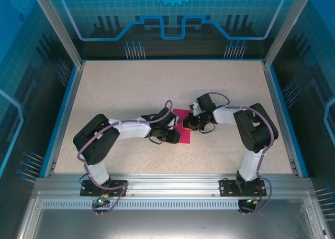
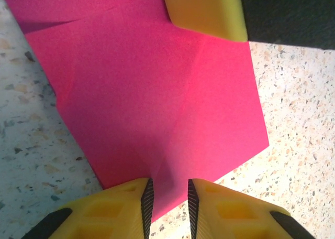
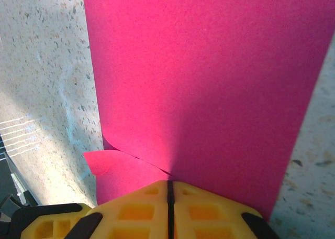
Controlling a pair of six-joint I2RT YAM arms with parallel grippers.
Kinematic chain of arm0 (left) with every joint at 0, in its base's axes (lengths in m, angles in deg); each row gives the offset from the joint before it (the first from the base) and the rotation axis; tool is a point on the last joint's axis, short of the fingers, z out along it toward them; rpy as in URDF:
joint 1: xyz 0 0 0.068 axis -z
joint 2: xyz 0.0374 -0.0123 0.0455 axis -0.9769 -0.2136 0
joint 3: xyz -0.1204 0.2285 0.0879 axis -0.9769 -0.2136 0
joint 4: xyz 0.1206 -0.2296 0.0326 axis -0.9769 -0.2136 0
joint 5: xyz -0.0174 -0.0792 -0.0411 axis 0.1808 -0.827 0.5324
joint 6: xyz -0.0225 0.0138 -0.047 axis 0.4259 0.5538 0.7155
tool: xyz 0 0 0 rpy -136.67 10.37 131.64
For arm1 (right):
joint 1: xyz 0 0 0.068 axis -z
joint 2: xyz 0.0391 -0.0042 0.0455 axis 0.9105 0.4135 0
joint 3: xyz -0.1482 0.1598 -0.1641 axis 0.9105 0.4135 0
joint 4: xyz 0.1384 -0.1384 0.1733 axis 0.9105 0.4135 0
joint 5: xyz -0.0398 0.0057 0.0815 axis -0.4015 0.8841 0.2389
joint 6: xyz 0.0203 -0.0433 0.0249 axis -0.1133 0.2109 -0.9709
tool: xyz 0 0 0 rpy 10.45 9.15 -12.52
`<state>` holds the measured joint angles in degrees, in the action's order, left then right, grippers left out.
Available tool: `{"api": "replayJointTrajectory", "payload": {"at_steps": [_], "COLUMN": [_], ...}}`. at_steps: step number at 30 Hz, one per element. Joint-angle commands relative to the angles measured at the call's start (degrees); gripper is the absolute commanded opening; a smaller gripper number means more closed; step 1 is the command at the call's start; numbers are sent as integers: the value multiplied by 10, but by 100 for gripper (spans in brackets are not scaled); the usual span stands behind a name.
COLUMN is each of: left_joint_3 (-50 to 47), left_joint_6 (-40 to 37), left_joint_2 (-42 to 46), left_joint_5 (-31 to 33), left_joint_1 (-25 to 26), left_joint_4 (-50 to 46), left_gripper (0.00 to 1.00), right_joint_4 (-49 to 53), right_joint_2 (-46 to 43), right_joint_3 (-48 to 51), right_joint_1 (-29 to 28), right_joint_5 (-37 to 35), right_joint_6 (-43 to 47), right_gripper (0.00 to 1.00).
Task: Fold a paper plane with a square sheet of paper (fold left side to right side)
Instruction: Fold the triangle a second time at the center of the table.
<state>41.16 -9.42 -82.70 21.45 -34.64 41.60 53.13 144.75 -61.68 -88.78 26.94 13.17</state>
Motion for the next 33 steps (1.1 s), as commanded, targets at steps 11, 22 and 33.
{"api": "replayJointTrajectory", "payload": {"at_steps": [11,22,33], "left_joint_3": [-78,-162,-138], "left_joint_6": [30,75,66], "left_joint_2": [17,70,172], "left_joint_5": [1,3,2], "left_joint_1": [1,12,-2], "left_joint_4": [-2,23,-4], "left_gripper": [25,23,24], "right_joint_4": [64,63,58], "right_joint_2": [24,28,30], "right_joint_3": [9,8,9], "right_joint_1": [10,11,11], "right_joint_5": [-39,-37,-33], "right_joint_6": [14,15,15], "right_gripper": [9,9,9]}}
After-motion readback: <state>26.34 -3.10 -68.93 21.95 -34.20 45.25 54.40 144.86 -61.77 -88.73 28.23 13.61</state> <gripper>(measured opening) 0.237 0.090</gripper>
